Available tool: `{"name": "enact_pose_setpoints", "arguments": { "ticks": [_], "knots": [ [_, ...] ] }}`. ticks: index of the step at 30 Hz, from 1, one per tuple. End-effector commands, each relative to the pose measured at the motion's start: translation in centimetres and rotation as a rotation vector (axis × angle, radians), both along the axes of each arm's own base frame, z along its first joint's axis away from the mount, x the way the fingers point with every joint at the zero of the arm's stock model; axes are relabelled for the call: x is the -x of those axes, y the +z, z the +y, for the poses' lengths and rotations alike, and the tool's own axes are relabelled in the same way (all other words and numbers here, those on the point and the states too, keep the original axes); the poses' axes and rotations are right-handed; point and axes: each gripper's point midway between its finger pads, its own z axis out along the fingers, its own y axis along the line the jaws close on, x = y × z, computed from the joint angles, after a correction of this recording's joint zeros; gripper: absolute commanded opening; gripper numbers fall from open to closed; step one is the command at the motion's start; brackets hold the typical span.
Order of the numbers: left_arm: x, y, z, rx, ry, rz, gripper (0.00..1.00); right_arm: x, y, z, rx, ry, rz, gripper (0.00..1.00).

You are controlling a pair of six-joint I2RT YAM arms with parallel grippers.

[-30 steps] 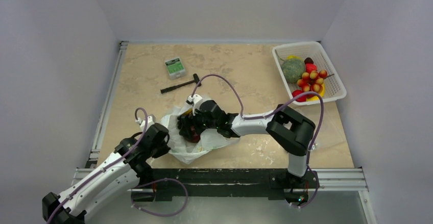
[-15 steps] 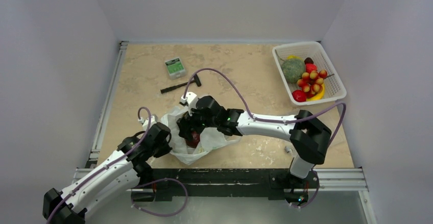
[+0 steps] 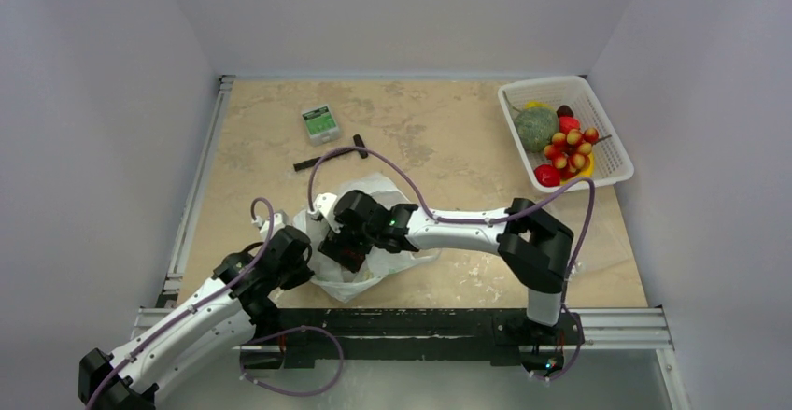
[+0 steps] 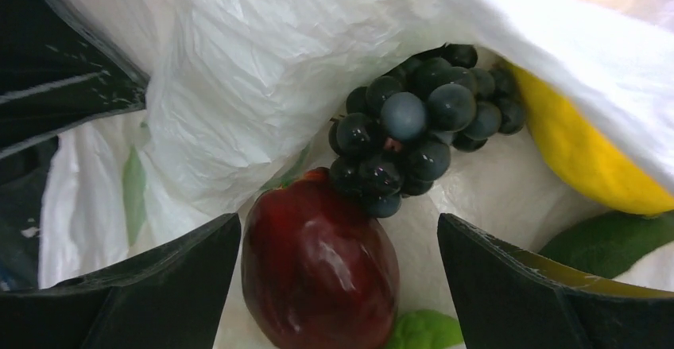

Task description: Take the fake fruits out of the plastic bag

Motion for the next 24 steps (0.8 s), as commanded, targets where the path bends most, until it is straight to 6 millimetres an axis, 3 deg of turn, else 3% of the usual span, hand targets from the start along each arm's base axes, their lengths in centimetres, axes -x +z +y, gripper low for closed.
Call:
{"name": "enact_pose_setpoints", "arguments": {
  "ticks": [1, 6, 11, 15, 20, 24],
  "knots": [
    [0.0, 0.2, -0.3, 0.017, -0.008, -0.005, 0.00, -0.2, -0.2, 0.6, 0.072, 0.047, -0.083, 0.92],
    [0.1, 0.4, -0.4, 0.020, -0.011, -0.002, 0.00, -0.1, -1.5, 0.6, 0.135, 0.046, -0.100, 0.87],
    [0.1, 0.3, -0.3, 0.018, -0.010, -0.003, 0.00, 0.0, -0.5, 0.4, 0.124, 0.032, -0.127, 0.78],
    [0.0, 0.4, -0.3, 0.017, -0.008, -0.004, 0.00, -0.5, 2.2, 0.4, 0.063, 0.000, -0.167, 0.68],
    [0.1, 0.3, -0.2, 0.010, -0.009, -0.002, 0.00, -0.1, 7.2, 1.2, -0.088, -0.008, -0.180, 0.45],
    [0.2, 0.5, 0.0, 0.005, -0.007, -0.003, 0.00, 0.0, 10.4, 1.4, -0.190, -0.017, -0.196, 0.40]
  ]
}}
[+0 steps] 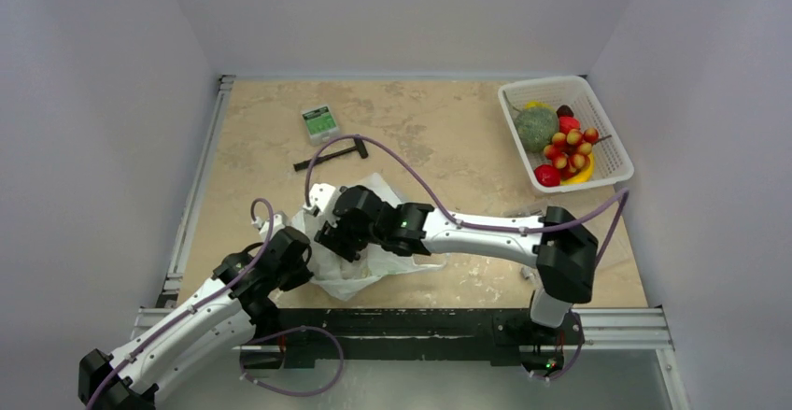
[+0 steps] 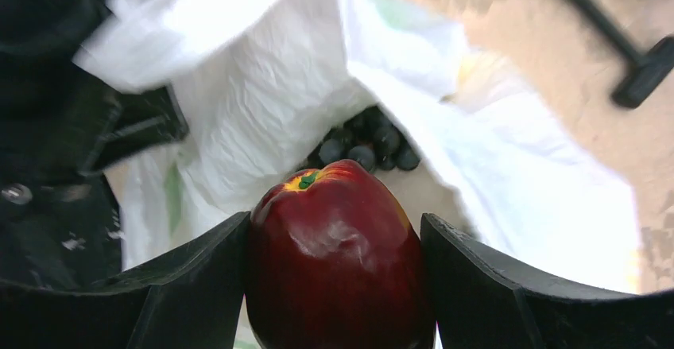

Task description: Take the fake fruits out of the plastic bag

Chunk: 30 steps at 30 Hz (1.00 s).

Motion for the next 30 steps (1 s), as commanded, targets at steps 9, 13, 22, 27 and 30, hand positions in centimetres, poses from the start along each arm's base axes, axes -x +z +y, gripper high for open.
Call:
{"name": "enact_pose_setpoints", "arguments": {
  "ticks": [9, 13, 22, 27, 30],
  "knots": [
    [-0.2, 1.0, 0.1, 0.001, -0.008, -0.027, 0.00, -0.6, 10.8, 0.8, -0.482, -0.049, 0.064, 0.24],
    [-0.4, 1.0, -0.1, 0.002, -0.014, -0.030, 0.00, -2.2, 15.0, -0.5, -0.747, -0.018, 0.211, 0.23],
    [-0.4, 1.6, -0.1, 0.001, -0.023, -0.037, 0.00, -8.7, 17.9, -4.9, -0.889, -0.197, 0.247, 0.09],
    [-0.5, 1.7, -0.3, 0.019, -0.020, -0.048, 0.00, -18.2, 17.0, -15.3, -0.891, -0.731, 0.043, 0.02],
    [-0.6, 2.1, -0.4, 0.016, -0.027, -0.050, 0.00, -22.0, 15.7, -22.5, -0.860, -1.029, -0.069, 0.01]
  ]
}}
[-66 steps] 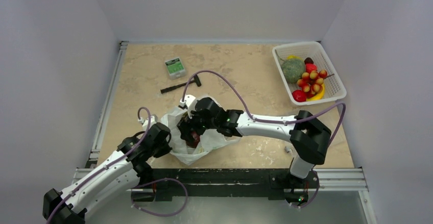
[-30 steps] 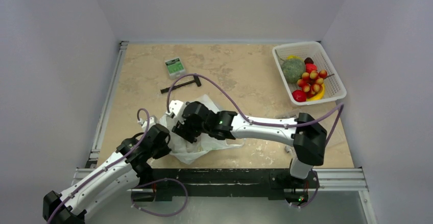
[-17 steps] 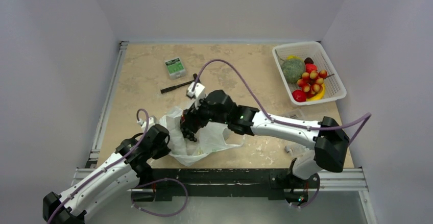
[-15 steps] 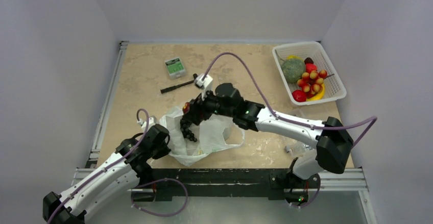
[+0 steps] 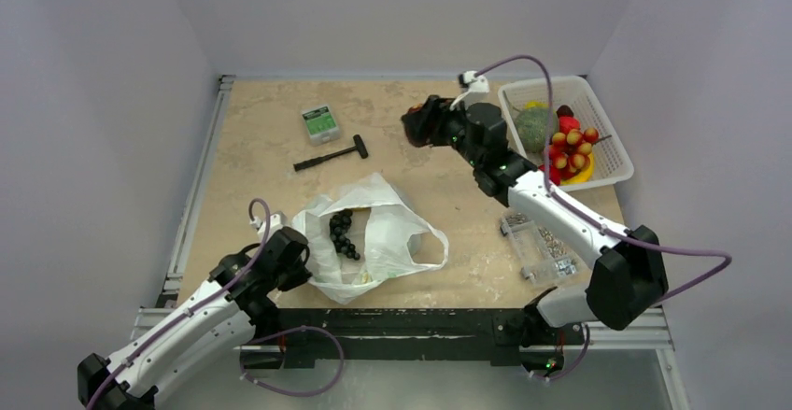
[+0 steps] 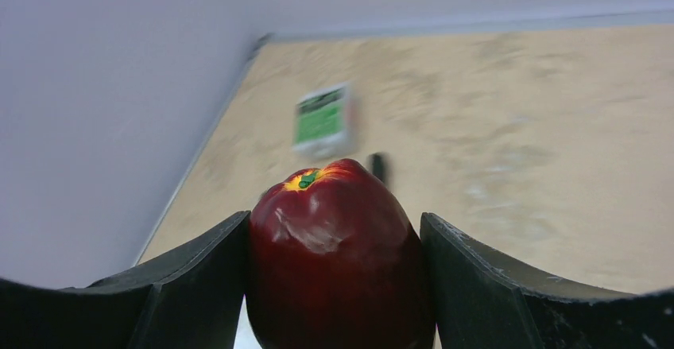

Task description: Take the fake fruits out of the plastic bag

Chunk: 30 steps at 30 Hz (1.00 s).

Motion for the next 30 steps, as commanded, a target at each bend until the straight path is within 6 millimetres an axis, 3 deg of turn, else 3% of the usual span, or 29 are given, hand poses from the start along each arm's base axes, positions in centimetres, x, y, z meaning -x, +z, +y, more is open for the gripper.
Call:
{"name": "enact_pose_setpoints", "arguments": {
  "ticks": [1, 6, 12, 15, 23, 26, 30],
  "knots": [
    [-0.8, 1.7, -0.6, 0.015, -0.020, -0.039, 0.00, -5.9, -0.2, -11.6, 0.022, -0.523, 0.036, 0.00],
    [-0.7, 2.1, -1.0, 0.042, -0.031, -0.046, 0.00, -8.2, -2.0, -21.9, 0.051, -0.867, 0.094, 0.00],
    [-0.4, 2.2, -0.8, 0.047, -0.043, -0.050, 0.00, -8.8, -3.7, -34.0, 0.158, -1.184, 0.120, 0.00],
    [-0.5, 2.4, -1.1, 0.060, -0.047, -0.060, 0.00, -8.7, -4.1, -37.5, 0.199, -1.264, 0.135, 0.00],
    [-0.9, 3.3, -1.8, 0.078, -0.062, -0.067, 0.00, -8.6, -6.7, -43.4, 0.378, -1.430, 0.193, 0.06],
    [-0.8, 3.4, -1.8, 0.080, -0.062, -0.068, 0.00, -8.9, -8.1, -44.6, 0.425, -1.464, 0.235, 0.06],
    [-0.7, 3.4, -1.7, 0.083, -0.062, -0.063, 0.00, -9.9, -9.8, -44.6, 0.448, -1.426, 0.272, 0.14]
  ]
}}
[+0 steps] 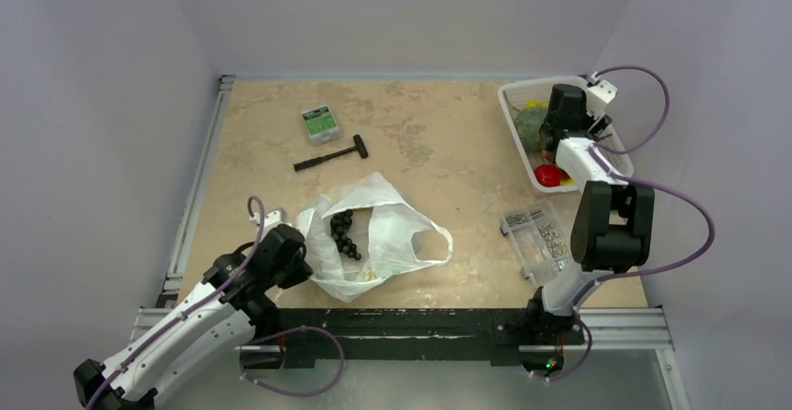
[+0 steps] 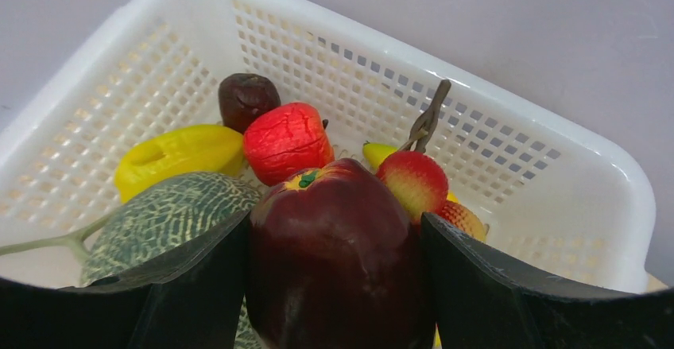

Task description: Take the fake fruits out of the plastic bag

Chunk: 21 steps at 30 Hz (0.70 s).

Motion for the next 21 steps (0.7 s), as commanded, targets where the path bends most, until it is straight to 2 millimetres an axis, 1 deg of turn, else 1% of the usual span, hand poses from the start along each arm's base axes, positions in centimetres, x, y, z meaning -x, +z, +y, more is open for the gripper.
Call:
{"name": "enact_pose_setpoints", "arguments": {
  "ticks": [1, 2, 4, 5, 8, 10, 12, 13, 17, 18, 21],
  "knots": [
    [-0.5, 1.6, -0.9, 0.038, -0.024, -0.034, 0.00, -0.5, 0.9, -1.2, 0.035, -0.040, 0.012, 0.17],
    [-0.5, 1.7, -0.9, 0.039, -0.026, -0.034, 0.00, -0.2, 0.6, -1.5, 0.040, -0.062, 0.028, 0.20],
    [-0.5, 1.7, -0.8, 0.034, -0.026, -0.032, 0.00, 0.2, 0.4, -2.1, 0.041, -0.091, 0.037, 0.33],
    [-0.5, 1.6, -0.8, 0.032, -0.024, -0.029, 0.00, 0.0, 0.4, -2.0, 0.033, -0.079, 0.028, 0.38],
    [-0.4, 1.6, -1.0, 0.042, -0.026, -0.025, 0.00, -0.9, 0.0, -1.1, 0.004, -0.006, 0.020, 0.51],
    [-0.5, 1.6, -1.1, 0.045, -0.030, -0.028, 0.00, -1.3, -0.3, -0.3, -0.023, 0.043, 0.025, 0.65],
    [-0.5, 1.6, -1.1, 0.040, -0.028, -0.027, 0.00, -1.7, -0.2, 0.7, -0.059, 0.098, 0.017, 0.74],
    [-0.5, 1.6, -1.1, 0.040, -0.028, -0.025, 0.00, -1.6, -0.2, 1.1, -0.074, 0.112, 0.016, 0.79],
    [-0.5, 1.5, -1.2, 0.049, -0.030, -0.028, 0.00, -1.0, 0.8, 2.2, -0.112, 0.159, -0.022, 0.97],
    [-0.5, 1.3, -1.1, 0.048, -0.026, -0.028, 0.00, -0.7, 1.0, 2.3, -0.116, 0.163, -0.032, 0.99],
    [-0.3, 1.2, -1.2, 0.053, -0.027, -0.024, 0.00, -0.4, 1.7, 2.5, -0.125, 0.170, -0.037, 0.99]
  ]
}}
